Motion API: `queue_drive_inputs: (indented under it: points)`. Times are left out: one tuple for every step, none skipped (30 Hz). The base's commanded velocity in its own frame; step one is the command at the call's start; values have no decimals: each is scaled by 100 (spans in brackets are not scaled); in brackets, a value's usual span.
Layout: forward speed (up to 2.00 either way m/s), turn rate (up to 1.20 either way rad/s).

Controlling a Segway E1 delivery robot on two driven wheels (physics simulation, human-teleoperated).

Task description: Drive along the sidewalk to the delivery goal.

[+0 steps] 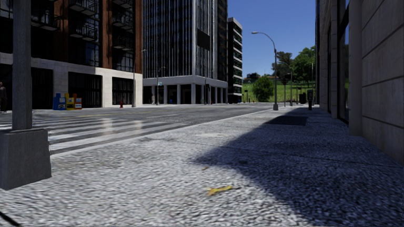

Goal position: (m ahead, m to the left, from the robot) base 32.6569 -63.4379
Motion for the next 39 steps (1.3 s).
queue_drive_inputs:
  points:
    - [200,-58]
    - [200,-58]
    - [200,-58]
    - [200,-58]
    - [200,-58]
    - [200,-58]
    - [200,-56]
    - [200,-53]
    - [200,-52]
    - [200,-51]
    - [200,-51]
    - [200,-51]
    - [200,-51]
    - [200,-51]
    - [200,-44]
    - [200,-21]
    - [200,-1]
    - [200,0]
    - [200,0]
    - [200,0]
    - [200,0]
    - [200,0]
    - [200,0]
    - [200,0]
    - [200,0]
    - [200,0]
    - [200,0]
    - [200,0]
    - [200,-3]
    - [200,-9]
    - [200,-14]
    - [200,-19]
    - [200,-24]
    - [200,-27]
    - [200,-27]
    - [200,-30]
    - [200,-32]
    - [200,-32]
    - [200,-32]
